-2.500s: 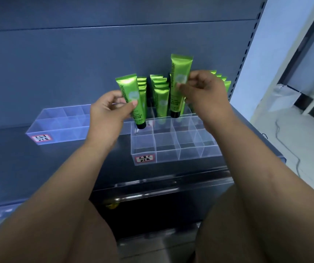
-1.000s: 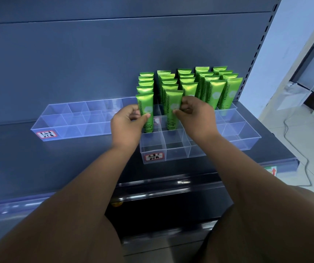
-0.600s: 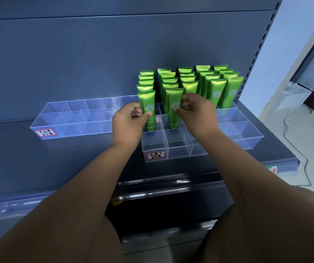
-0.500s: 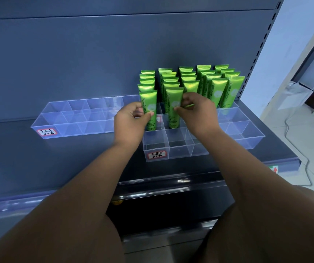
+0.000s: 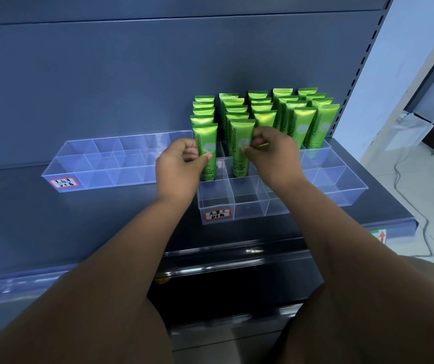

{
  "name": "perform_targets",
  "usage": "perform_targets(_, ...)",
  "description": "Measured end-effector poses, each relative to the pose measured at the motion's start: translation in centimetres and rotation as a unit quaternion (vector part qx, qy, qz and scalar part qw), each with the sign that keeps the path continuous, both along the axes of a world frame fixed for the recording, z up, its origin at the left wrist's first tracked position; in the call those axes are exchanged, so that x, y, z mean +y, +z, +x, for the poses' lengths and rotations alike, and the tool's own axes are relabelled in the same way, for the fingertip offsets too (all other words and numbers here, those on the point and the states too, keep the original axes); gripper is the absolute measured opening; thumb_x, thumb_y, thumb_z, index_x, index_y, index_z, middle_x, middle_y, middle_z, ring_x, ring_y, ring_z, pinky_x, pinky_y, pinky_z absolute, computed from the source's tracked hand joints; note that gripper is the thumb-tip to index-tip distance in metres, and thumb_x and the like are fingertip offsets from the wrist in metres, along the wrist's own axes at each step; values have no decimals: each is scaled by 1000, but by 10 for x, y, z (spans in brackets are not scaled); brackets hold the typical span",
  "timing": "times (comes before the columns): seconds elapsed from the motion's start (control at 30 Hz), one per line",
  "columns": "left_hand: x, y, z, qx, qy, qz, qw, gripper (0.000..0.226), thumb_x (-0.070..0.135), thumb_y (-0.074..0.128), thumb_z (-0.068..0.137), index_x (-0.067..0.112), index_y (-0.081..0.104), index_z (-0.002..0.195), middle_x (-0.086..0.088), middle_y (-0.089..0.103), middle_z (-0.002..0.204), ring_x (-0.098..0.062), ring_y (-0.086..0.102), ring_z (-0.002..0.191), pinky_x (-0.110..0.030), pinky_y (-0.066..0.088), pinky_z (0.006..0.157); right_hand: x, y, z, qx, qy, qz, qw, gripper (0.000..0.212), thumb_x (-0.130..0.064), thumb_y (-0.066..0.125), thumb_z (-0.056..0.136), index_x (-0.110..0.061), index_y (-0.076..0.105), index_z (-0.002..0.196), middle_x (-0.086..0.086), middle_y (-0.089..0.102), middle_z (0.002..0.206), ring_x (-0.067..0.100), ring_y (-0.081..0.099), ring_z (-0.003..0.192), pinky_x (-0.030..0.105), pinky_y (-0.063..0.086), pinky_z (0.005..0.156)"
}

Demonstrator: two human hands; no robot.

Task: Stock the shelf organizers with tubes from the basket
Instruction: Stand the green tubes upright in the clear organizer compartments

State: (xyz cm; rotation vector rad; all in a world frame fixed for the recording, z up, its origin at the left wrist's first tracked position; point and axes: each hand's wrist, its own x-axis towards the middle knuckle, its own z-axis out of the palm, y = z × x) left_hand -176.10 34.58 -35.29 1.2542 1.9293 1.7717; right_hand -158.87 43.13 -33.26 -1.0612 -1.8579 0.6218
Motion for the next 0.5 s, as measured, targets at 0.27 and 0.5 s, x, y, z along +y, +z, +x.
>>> perform_targets(0.27, 0, 1, 2, 0, 3, 0, 1000, 26, 15, 84, 83, 13, 69, 104, 7, 65, 86, -4, 63, 82, -17, 56, 82, 1, 1, 0, -28, -15, 11, 999, 12, -14, 75, 87, -8, 64, 87, -1, 63, 76, 23, 64, 73, 8, 36, 54)
perform_targets(0.5, 1, -1, 2, 7, 1, -7, 1000, 31, 17, 82, 85, 10, 68, 112, 4, 67, 94, -12, 67, 93, -22, 57, 86, -3, 2, 1, -36, -20, 14, 999, 10, -16, 73, 89, -10, 67, 94, 5, 68, 84, 23, 65, 78, 9, 38, 58)
